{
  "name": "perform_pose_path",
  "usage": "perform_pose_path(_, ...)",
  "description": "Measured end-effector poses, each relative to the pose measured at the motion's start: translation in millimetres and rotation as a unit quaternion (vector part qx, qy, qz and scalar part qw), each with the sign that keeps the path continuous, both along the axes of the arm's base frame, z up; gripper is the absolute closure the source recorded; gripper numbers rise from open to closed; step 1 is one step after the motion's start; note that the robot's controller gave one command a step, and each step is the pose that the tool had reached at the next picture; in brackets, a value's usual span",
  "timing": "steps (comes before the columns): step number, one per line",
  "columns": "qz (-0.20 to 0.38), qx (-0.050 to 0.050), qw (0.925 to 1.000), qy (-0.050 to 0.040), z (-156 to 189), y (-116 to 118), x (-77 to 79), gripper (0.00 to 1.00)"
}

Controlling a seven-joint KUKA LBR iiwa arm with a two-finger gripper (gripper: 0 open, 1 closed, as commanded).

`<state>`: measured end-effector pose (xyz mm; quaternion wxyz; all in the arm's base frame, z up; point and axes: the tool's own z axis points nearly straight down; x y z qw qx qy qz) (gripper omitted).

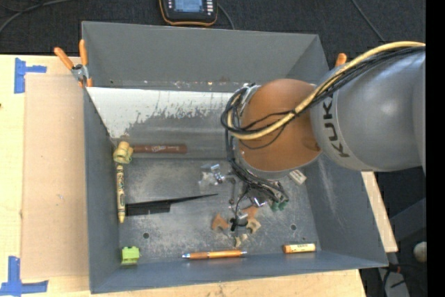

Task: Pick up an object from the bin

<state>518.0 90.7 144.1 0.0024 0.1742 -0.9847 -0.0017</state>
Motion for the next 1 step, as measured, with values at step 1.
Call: perform_pose_path(1, -0.022, -0.001, 0.9998, 0.0020, -37.5, -25.8, 1.6, 0.00)
